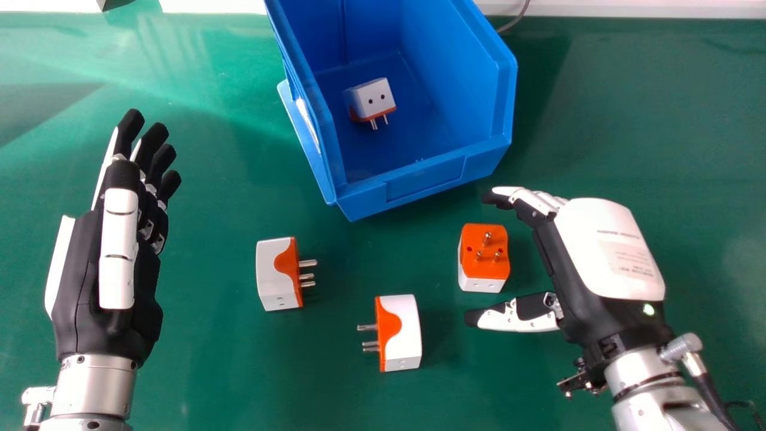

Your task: Pick all objects and put in blue box

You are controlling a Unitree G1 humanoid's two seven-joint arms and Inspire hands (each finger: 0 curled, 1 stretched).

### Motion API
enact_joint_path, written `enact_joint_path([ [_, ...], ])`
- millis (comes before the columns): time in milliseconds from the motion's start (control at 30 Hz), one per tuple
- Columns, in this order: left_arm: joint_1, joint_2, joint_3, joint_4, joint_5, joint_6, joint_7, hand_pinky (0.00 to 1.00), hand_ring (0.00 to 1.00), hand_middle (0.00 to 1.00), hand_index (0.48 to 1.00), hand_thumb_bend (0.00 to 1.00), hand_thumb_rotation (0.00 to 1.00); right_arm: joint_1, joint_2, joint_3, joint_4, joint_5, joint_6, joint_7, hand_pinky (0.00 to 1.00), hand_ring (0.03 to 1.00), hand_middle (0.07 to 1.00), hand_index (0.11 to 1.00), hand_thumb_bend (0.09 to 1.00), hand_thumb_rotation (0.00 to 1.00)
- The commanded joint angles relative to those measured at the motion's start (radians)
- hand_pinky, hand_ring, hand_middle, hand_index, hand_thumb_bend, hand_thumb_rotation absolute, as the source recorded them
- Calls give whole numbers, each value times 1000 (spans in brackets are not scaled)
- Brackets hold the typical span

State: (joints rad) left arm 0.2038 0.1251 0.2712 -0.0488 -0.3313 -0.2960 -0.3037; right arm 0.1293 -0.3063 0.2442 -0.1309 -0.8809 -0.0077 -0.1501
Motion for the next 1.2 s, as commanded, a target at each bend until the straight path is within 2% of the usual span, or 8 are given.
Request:
enact_joint_path([
  [0,-11,10,5,-5,3,-16,-2,974,964,959,965,656,895,-38,-7,6,17,-12,11,4,567,690,730,730,773,186],
  [133,-19,18,10,10,5,-24,-6,972,965,961,967,653,895,-84,-11,23,79,-11,20,4,569,687,726,725,771,175],
  [367,-26,20,13,18,-3,-23,-13,968,962,957,963,650,904,-169,-12,54,173,-18,54,2,571,672,710,706,751,164],
  [667,-22,22,19,23,-2,-26,-20,972,963,960,966,654,911,-233,-10,74,238,-1,89,1,568,666,708,704,750,144],
  [767,-21,23,20,26,3,-32,-21,972,963,959,966,659,909,-252,-8,80,262,-1,104,2,570,666,709,704,752,135],
  [933,-16,25,24,30,-3,-36,-32,977,965,960,965,669,898,-271,-15,89,284,2,109,0,572,668,711,701,761,121],
  [1000,-14,25,24,30,-1,-38,-32,978,966,961,966,673,896,-275,-15,90,286,5,114,7,576,671,713,704,758,121],
  [1167,-9,21,19,4,-1,-23,-24,971,963,959,966,679,897,-296,-17,99,295,1,137,31,577,673,717,710,752,123],
])
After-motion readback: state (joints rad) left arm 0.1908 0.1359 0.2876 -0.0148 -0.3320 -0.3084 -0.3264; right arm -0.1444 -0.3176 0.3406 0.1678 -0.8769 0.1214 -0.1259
